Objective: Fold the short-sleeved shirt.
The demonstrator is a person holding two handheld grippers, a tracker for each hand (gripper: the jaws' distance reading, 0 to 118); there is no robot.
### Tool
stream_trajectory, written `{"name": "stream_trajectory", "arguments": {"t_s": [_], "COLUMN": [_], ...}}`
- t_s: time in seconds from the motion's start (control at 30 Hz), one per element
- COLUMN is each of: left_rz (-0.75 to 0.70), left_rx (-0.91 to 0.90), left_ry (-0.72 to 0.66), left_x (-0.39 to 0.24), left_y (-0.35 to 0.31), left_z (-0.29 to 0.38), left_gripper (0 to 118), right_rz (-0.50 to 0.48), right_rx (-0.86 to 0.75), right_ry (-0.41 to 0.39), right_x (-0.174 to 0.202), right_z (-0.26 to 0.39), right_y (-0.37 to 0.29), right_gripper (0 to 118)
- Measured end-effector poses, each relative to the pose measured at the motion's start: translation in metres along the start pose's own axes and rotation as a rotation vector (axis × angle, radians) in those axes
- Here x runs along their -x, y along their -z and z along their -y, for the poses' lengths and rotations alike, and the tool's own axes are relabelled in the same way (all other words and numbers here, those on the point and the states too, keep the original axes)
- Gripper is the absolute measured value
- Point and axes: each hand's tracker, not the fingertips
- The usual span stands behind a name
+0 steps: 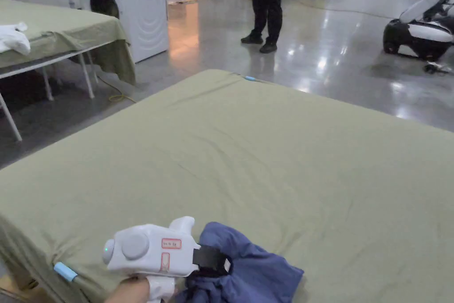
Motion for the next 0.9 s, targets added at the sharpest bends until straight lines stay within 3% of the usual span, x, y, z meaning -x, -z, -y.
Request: {"name": "stream_trajectory", "arguments": {"t_s": [0.1, 0.27, 0.37, 0.4, 0.47, 0.5, 0.57, 0.63, 0.67, 0.7, 0.73, 0.8, 0.9], "left_rz": [-0.157, -0.145, -0.094, -0.145, -0.195, -0.183, -0.247, -0.515, -0.595, -0.635, -0.591, -0.58, -0.445], "left_rx": [-0.033, 0.021, -0.045, -0.076, -0.124, -0.168, -0.226, -0.334, -0.373, -0.411, -0.435, -0.514, -0.64], "left_ry": [0.063, -0.015, 0.009, 0.038, 0.112, 0.116, 0.085, 0.232, 0.311, 0.417, 0.496, 0.573, 0.611], "left_x": [0.05, 0.111, 0.117, 0.114, 0.118, 0.12, 0.112, 0.067, 0.046, 0.023, 0.002, -0.054, -0.141], "left_y": [-0.035, -0.056, -0.059, -0.061, -0.074, -0.09, -0.113, -0.125, -0.124, -0.125, -0.124, -0.113, -0.098], "left_z": [-0.064, -0.099, -0.087, -0.084, -0.081, -0.083, -0.087, -0.07, -0.063, -0.053, -0.045, -0.027, 0.006], "left_gripper": [24, 24, 47, 47, 102, 108, 107, 107, 106, 98, 78, 19, 17], "right_rz": [-0.007, -0.002, -0.006, -0.003, -0.005, -0.006, -0.013, -0.018, -0.021, -0.022, -0.014, 0.053, 0.108], "right_rx": [0.007, 0.043, 0.05, 0.053, 0.058, 0.058, 0.053, 0.041, 0.035, 0.028, 0.013, -0.027, -0.175], "right_ry": [-0.01, -0.056, -0.059, -0.06, -0.062, -0.07, -0.093, -0.11, -0.111, -0.112, -0.116, -0.121, -0.103], "right_x": [0.015, 0.039, 0.043, 0.045, 0.048, 0.047, 0.046, 0.049, 0.049, 0.049, 0.05, 0.05, 0.05], "right_z": [0.005, 0.009, 0.008, 0.006, 0.004, 0.002, -0.001, -0.003, -0.006, -0.008, -0.011, -0.023, -0.05], "right_y": [0.007, 0.016, 0.021, 0.021, 0.022, 0.021, 0.019, 0.014, 0.011, 0.009, 0.005, -0.006, -0.037], "right_gripper": [11, 11, 11, 11, 11, 11, 11, 11, 11, 11, 11, 11, 11]}}
